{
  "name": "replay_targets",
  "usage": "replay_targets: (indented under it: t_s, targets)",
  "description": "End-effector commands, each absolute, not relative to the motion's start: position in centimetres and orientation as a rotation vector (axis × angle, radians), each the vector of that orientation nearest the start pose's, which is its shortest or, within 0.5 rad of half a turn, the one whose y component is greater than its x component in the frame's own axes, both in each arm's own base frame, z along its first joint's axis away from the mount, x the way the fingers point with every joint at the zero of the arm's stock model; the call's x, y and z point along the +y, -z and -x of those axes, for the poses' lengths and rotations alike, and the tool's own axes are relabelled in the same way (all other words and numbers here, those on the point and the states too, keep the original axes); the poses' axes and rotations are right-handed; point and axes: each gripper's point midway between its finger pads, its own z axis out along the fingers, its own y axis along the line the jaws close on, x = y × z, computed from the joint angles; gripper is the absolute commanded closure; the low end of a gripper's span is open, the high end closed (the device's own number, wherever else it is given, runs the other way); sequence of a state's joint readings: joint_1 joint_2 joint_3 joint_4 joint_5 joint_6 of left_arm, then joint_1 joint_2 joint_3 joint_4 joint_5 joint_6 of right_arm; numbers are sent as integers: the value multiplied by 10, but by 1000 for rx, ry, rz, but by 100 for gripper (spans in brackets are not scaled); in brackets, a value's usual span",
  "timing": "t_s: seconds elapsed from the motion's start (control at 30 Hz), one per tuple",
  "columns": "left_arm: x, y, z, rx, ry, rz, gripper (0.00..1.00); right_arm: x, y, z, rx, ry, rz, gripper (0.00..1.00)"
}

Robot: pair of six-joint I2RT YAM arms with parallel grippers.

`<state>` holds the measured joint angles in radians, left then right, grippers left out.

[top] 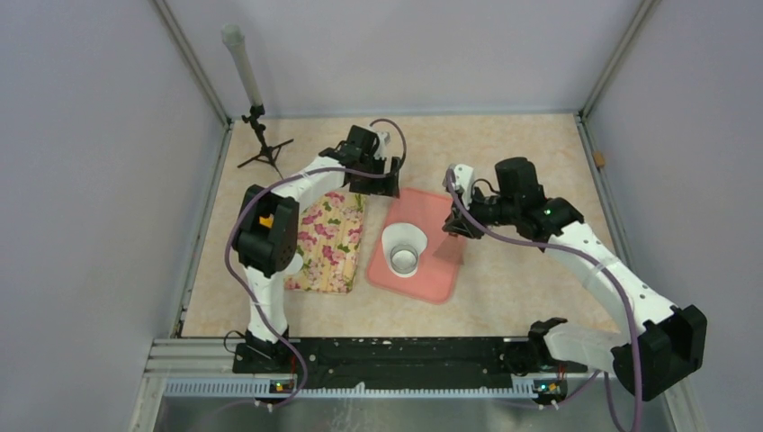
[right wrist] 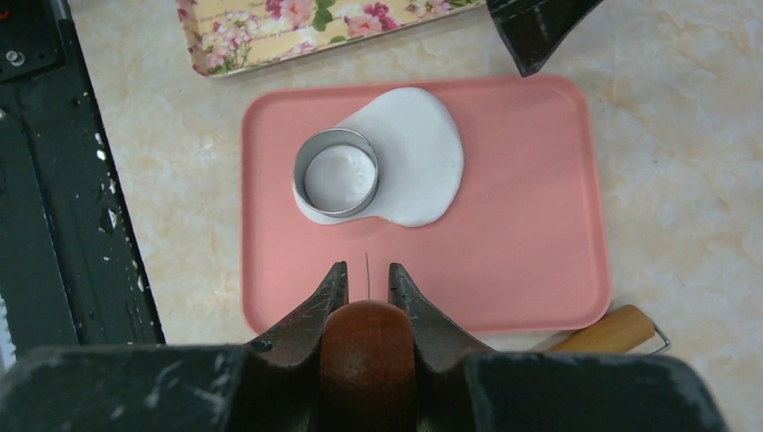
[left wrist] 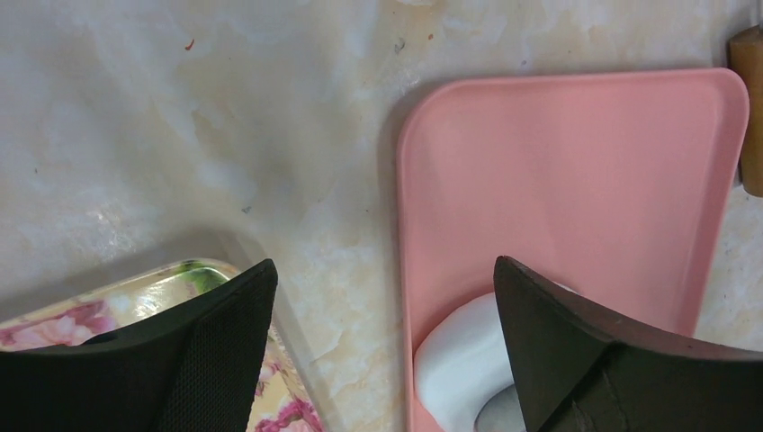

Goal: Roll out the dumpling wrappers from the dough

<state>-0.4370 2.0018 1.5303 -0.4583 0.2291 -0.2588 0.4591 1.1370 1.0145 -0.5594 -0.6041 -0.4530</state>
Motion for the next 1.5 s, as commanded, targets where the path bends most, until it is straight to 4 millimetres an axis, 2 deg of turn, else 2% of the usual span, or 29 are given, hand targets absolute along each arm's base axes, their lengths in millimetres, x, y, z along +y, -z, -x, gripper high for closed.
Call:
replay_targets:
  t_s: [0.0,0.13,0.3,0.6,0.9,1.47]
  targets:
    - [-250,-76,-438,2524,451,-343,12,227,-225,-247,1690,-654,1280,100]
    - [-255,-65,-444,2549,422,-359,17,235,-225,-244,1672,-681,1306,100]
    - [-263,-51,-441,2582,429,-390,21,250,-216,-236,1660,-696,1375,100]
    - [-273,-46,-434,2599,468,-412,29,265,-201,-239,1659,-714,1409,100]
    - [-275,-44,-431,2605,474,-421,31,270,-198,-241,1649,-724,1419,100]
    - [-278,-45,-428,2604,485,-431,35,270,-179,-235,1666,-744,1452,100]
